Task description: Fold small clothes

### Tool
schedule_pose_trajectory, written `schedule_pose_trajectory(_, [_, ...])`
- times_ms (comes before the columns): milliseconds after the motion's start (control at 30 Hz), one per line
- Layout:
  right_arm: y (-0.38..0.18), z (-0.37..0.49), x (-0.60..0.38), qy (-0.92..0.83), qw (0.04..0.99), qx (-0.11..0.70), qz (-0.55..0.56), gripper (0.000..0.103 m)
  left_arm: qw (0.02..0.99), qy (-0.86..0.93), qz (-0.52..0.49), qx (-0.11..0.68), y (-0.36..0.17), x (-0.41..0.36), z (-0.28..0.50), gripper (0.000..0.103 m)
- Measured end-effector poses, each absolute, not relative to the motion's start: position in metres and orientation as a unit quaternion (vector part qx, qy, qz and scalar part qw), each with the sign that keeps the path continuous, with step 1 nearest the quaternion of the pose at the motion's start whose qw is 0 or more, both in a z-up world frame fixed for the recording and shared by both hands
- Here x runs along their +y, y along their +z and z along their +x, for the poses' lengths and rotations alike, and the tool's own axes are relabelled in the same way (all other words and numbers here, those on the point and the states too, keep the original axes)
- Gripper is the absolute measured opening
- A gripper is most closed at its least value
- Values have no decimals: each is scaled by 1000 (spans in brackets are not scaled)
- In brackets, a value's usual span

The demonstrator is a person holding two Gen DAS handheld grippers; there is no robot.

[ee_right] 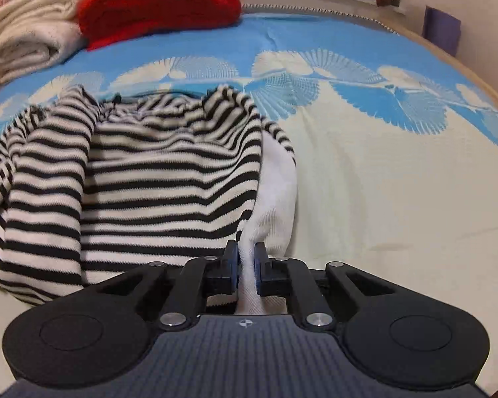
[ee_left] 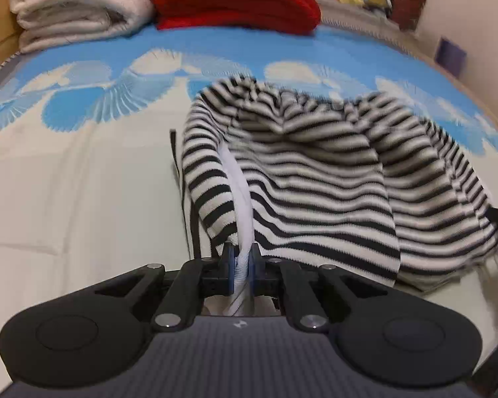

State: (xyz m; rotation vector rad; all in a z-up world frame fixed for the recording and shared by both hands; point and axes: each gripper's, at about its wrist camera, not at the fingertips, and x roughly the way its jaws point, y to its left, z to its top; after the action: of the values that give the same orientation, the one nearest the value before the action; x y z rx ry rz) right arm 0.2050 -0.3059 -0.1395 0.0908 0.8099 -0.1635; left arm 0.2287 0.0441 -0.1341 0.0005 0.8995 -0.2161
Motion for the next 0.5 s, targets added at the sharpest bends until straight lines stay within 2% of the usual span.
schedule_pose_trajectory(200, [-110, 187, -320, -109, 942, 311, 61, 8, 907, -81, -12, 413, -122, 66, 231, 6])
schedule_pose_trajectory(333, [-106, 187, -336, -127, 942, 294, 98, 7, 911, -67, -49, 403, -113, 95, 240, 6])
schedule_pose_trajectory(500, [-97, 183, -342, -95, 945, 284, 130, 7, 915, -46, -30, 399, -113, 99, 242, 6])
